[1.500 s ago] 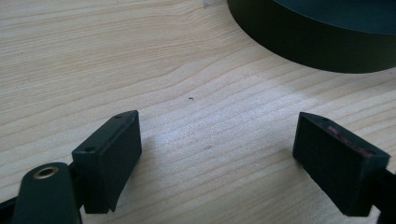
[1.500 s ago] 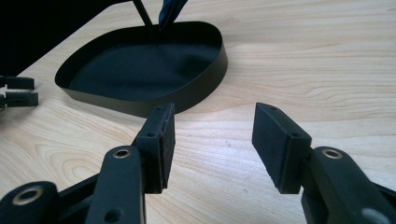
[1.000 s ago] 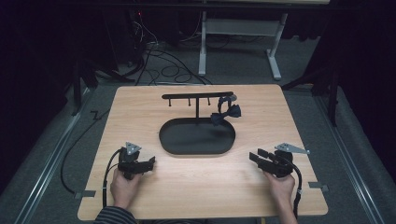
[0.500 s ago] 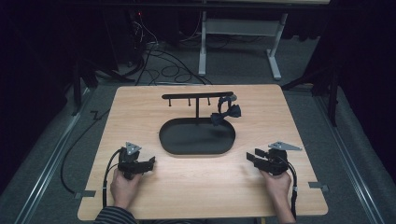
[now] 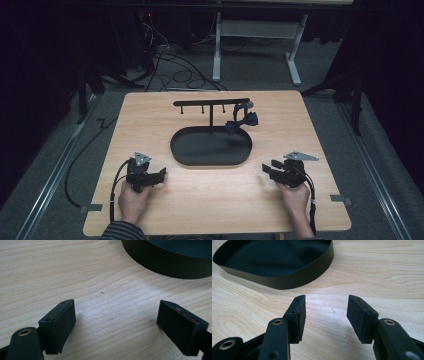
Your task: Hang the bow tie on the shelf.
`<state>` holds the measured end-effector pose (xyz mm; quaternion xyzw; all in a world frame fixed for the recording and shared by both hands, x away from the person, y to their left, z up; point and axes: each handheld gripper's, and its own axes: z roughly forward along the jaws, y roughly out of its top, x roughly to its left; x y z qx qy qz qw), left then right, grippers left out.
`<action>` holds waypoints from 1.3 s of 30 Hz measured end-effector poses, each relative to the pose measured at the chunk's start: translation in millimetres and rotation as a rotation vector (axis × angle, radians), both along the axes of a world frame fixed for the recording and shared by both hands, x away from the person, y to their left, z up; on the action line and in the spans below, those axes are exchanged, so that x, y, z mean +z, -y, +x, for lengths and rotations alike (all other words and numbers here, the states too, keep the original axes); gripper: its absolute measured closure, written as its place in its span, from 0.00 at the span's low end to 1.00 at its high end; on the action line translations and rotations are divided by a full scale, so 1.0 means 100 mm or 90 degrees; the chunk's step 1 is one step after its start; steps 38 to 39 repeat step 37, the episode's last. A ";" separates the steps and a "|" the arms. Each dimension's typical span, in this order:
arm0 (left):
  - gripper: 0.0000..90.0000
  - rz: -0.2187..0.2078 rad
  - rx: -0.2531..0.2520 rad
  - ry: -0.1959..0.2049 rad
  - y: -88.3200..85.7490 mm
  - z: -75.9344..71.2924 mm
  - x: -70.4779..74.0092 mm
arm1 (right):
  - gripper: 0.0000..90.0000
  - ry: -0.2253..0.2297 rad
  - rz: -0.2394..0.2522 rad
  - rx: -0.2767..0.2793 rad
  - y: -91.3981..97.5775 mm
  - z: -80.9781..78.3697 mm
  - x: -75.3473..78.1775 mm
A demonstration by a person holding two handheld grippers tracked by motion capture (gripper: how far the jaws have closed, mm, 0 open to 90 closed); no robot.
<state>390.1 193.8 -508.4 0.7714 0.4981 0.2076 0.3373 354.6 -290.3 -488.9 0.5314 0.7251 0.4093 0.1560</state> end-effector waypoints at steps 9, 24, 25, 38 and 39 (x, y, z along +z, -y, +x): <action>0.18 0.000 0.000 0.000 0.00 0.00 0.00 | 0.57 -0.005 -0.028 -0.001 -0.06 0.03 -0.03; 0.18 0.000 0.000 0.000 0.00 0.00 0.00 | 0.58 -0.007 -0.067 0.004 -0.13 0.05 -0.12; 0.18 0.000 0.000 0.000 0.00 0.00 0.00 | 0.57 -0.004 -0.073 0.004 -0.14 0.05 -0.12; 0.18 -0.001 -0.001 0.001 0.00 0.00 0.00 | 0.55 0.016 -0.144 0.001 -0.25 0.02 -0.13; 0.18 -0.001 -0.001 0.001 0.00 0.00 0.00 | 0.55 0.016 -0.144 0.001 -0.25 0.02 -0.13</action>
